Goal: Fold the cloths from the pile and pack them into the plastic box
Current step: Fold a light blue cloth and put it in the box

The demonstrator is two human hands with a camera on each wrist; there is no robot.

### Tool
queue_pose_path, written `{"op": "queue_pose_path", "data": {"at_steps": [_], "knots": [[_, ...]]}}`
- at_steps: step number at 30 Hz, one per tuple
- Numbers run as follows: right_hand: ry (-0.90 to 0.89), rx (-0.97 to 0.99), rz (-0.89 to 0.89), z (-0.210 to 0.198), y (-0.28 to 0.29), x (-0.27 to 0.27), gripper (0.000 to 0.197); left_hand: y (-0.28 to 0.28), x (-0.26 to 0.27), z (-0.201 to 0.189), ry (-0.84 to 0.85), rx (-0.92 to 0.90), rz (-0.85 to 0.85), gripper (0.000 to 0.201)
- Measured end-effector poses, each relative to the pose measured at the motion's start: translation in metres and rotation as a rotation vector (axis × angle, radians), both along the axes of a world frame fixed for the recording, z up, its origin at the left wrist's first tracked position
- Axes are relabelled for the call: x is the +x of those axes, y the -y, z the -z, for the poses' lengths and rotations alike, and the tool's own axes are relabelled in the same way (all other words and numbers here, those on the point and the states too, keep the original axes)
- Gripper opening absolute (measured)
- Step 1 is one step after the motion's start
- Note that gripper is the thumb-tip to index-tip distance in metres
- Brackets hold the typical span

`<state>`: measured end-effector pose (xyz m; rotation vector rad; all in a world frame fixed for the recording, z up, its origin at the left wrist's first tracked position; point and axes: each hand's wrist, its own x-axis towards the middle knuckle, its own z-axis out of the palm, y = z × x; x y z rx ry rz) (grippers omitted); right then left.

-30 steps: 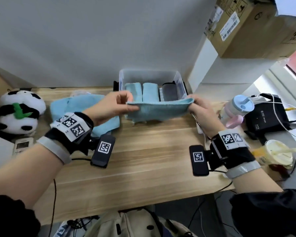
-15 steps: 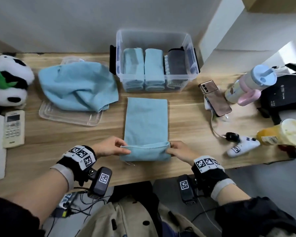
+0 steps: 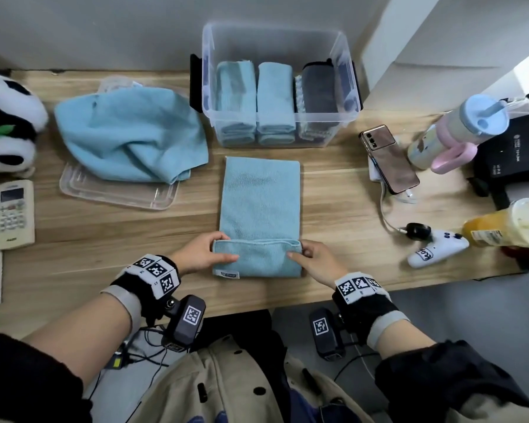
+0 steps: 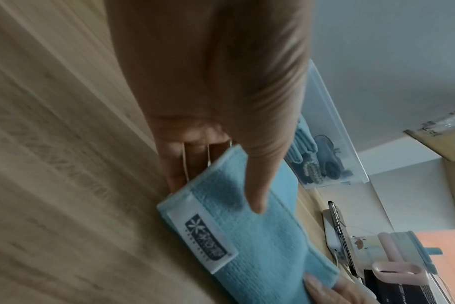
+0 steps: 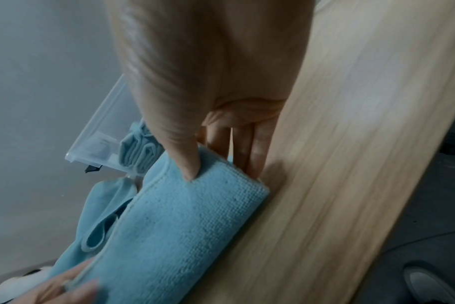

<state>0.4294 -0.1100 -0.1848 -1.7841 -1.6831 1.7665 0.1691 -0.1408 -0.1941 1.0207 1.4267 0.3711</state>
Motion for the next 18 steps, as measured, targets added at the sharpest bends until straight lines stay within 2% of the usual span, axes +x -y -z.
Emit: {"op": "queue_pose_path", "data": {"at_steps": [2,5,10,15,18], "knots": [[0.030,0.022,0.012,0.003,-0.001,-0.002,0.020,-0.002,0.001,0.003,-0.031,0.024,-0.045,0.016],[0.070,0.056,0.037,0.010,-0.003,-0.005,0.017,-0.005,0.004,0.007,-0.069,0.055,-0.209,0.022],[0.139,0.113,0.053,0.015,-0.009,-0.012,0.018,-0.012,0.010,0.009,-0.150,0.132,-0.286,0.025],[0.368,0.127,0.016,0.013,-0.016,-0.024,0.026,-0.016,0.012,0.016,-0.227,0.177,-0.356,0.018],[0.557,0.249,-0.026,0.004,-0.018,-0.030,0.038,-0.017,0.010,0.018,-0.272,0.167,-0.356,0.023]]}}
